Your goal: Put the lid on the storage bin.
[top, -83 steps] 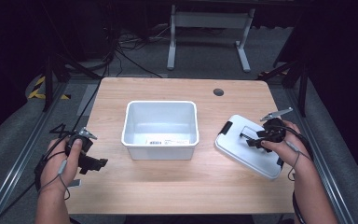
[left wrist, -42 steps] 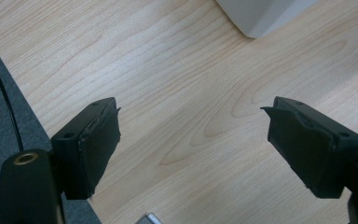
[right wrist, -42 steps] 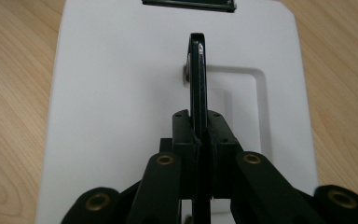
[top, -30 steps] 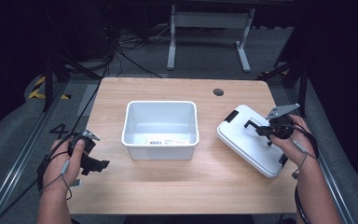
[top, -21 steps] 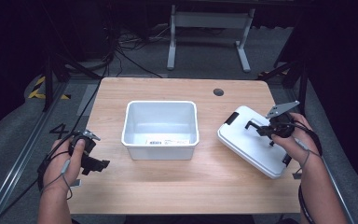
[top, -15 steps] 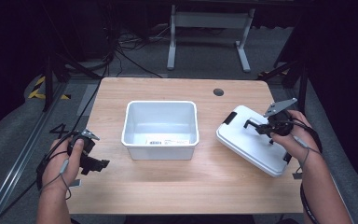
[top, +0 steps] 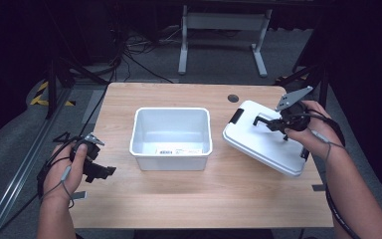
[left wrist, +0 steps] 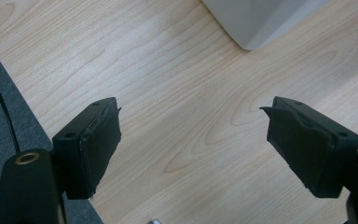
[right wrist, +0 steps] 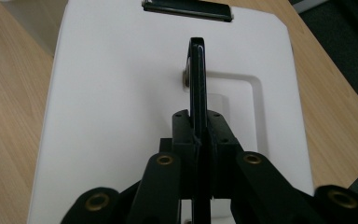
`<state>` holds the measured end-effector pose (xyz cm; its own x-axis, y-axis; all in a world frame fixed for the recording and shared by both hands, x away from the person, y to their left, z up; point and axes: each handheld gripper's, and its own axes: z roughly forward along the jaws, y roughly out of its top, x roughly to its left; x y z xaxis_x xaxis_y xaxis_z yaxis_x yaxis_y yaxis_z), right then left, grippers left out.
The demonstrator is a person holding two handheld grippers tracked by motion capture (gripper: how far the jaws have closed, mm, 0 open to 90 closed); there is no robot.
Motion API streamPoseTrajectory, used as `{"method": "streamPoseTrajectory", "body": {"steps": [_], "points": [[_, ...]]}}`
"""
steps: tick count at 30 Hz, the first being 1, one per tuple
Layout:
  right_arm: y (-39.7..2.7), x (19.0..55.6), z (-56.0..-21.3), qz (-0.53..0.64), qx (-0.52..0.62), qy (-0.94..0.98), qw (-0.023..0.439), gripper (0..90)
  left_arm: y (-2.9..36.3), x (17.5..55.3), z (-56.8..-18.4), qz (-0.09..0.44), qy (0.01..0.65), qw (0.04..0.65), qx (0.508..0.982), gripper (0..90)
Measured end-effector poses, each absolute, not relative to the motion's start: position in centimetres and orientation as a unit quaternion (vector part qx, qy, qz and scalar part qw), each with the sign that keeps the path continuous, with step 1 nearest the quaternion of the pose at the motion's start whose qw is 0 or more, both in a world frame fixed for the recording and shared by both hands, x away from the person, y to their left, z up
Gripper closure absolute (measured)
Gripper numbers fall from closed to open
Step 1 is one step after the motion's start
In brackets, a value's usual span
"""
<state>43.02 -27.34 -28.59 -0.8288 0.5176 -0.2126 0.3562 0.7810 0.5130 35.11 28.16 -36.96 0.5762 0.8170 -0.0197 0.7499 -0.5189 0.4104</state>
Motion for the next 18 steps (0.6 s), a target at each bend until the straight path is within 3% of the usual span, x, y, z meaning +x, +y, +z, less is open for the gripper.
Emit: {"method": "streamPoseTrajectory", "body": {"steps": [18], "points": [[-22.2, 44.3, -25.8, 0.237, 0.176, 0.939, 0.175, 84.6, 28.3, 34.7, -37.4, 0.069, 0.444, 0.183, 0.875, 18.0]]}}
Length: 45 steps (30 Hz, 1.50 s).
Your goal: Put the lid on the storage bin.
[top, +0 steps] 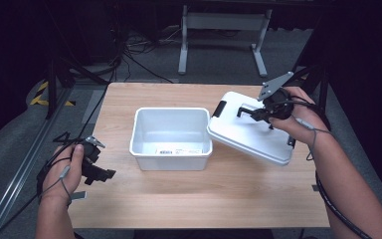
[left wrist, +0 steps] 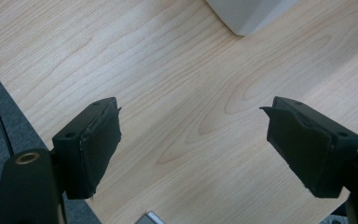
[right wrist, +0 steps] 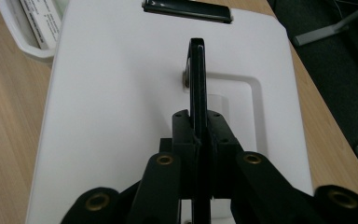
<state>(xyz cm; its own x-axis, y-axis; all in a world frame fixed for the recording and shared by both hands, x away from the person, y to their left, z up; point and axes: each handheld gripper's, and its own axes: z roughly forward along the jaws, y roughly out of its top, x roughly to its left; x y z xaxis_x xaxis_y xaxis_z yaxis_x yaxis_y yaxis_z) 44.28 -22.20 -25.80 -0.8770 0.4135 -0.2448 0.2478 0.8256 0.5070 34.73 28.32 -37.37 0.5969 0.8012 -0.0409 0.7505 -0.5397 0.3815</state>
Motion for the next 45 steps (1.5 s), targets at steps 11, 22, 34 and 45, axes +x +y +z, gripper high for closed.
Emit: {"method": "streamPoseTrajectory", "body": {"steps": [11, 22, 34, 45], "points": [[-16.8, 45.6, -25.0, 0.253, 0.113, 0.948, 0.158, 84.5, 29.0, 33.3, -37.5, 0.075, 0.454, 0.180, 0.869, 17.8], [-12.9, 46.4, -23.7, 0.271, 0.071, 0.948, 0.153, 84.6, 29.8, 32.2, -37.4, 0.078, 0.466, 0.184, 0.862, 17.7], [-9.2, 46.6, -23.6, 0.273, 0.043, 0.950, 0.146, 84.6, 30.1, 32.3, -37.2, 0.083, 0.464, 0.187, 0.862, 17.7], [-5.9, 46.8, -24.0, 0.272, 0.007, 0.952, 0.141, 84.6, 30.0, 32.8, -37.1, 0.081, 0.464, 0.192, 0.861, 17.4]]}}
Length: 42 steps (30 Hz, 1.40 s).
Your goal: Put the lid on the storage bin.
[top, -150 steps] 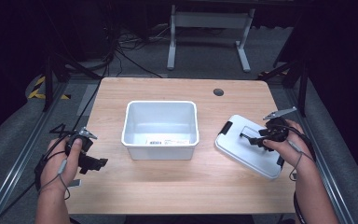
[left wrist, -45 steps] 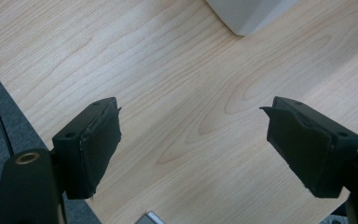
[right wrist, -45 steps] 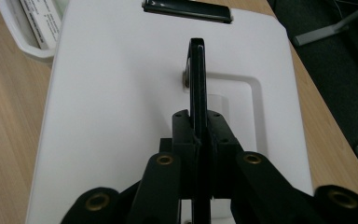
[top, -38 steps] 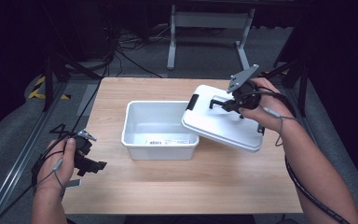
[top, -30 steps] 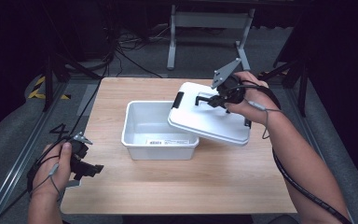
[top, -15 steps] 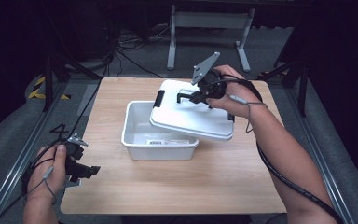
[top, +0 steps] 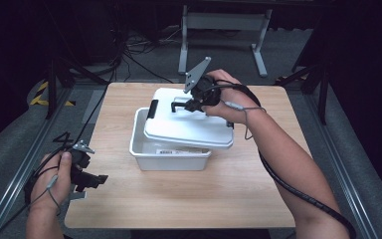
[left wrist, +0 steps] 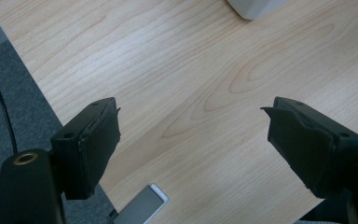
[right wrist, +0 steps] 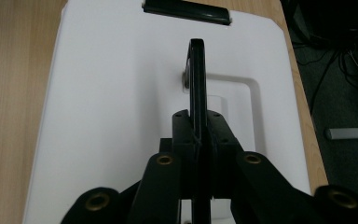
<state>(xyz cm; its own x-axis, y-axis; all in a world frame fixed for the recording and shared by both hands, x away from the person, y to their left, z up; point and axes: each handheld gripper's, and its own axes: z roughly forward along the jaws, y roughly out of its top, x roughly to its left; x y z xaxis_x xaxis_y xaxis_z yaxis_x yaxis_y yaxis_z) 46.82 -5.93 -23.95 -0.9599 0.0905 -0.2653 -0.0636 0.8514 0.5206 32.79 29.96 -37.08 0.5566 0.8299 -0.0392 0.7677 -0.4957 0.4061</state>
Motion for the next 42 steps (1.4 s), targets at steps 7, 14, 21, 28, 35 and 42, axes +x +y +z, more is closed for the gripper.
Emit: {"method": "streamPoseTrajectory", "body": {"steps": [7, 14, 21, 28, 35, 42], "points": [[-4.4, 47.0, -24.6, 0.273, -0.004, 0.953, 0.133, 84.6, 29.7, 33.4, -37.1, 0.081, 0.459, 0.192, 0.864, 17.4], [-3.0, 47.3, -25.6, 0.274, -0.016, 0.954, 0.123, 84.6, 29.6, 33.7, -37.0, 0.082, 0.459, 0.195, 0.863, 17.4], [-1.9, 47.5, -26.7, 0.274, -0.024, 0.955, 0.111, 84.6, 29.4, 34.0, -37.0, 0.081, 0.457, 0.196, 0.864, 17.4], [-1.3, 48.0, -27.6, 0.274, -0.033, 0.955, 0.105, 84.5, 29.9, 33.6, -37.0, 0.084, 0.461, 0.197, 0.861, 17.4], [-1.0, 48.1, -28.1, 0.273, -0.035, 0.956, 0.099, 84.5, 29.9, 33.5, -37.0, 0.083, 0.462, 0.196, 0.861, 17.4], [-0.8, 48.2, -28.5, 0.273, -0.036, 0.957, 0.096, 84.6, 29.9, 33.5, -37.0, 0.083, 0.464, 0.196, 0.860, 17.4]]}}
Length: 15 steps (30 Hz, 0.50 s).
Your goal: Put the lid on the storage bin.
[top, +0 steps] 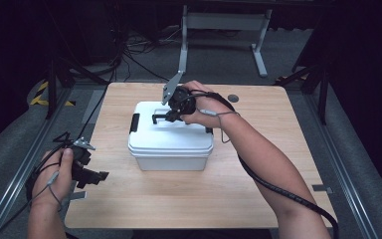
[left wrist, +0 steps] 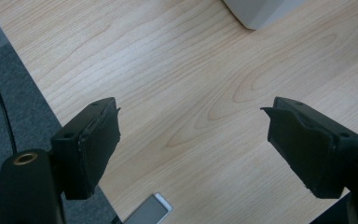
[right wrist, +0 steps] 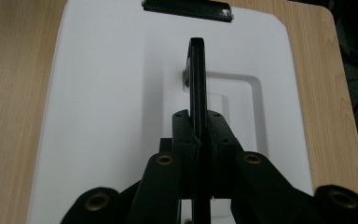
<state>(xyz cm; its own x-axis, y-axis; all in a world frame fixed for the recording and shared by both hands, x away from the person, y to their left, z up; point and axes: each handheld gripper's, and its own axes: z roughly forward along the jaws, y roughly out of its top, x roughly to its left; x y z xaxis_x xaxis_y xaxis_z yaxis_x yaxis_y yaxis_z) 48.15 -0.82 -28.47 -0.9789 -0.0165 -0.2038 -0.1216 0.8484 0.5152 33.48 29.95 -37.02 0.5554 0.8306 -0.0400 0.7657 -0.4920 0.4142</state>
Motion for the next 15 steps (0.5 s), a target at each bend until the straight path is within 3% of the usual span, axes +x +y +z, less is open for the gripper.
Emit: {"method": "streamPoseTrajectory", "body": {"steps": [15], "points": [[-0.72, 47.44, -29.43, 0.251, -0.039, 0.962, 0.105, 84.6, 29.91, 33.57, -37.01, 0.082, 0.462, 0.196, 0.861, 17.4]]}}
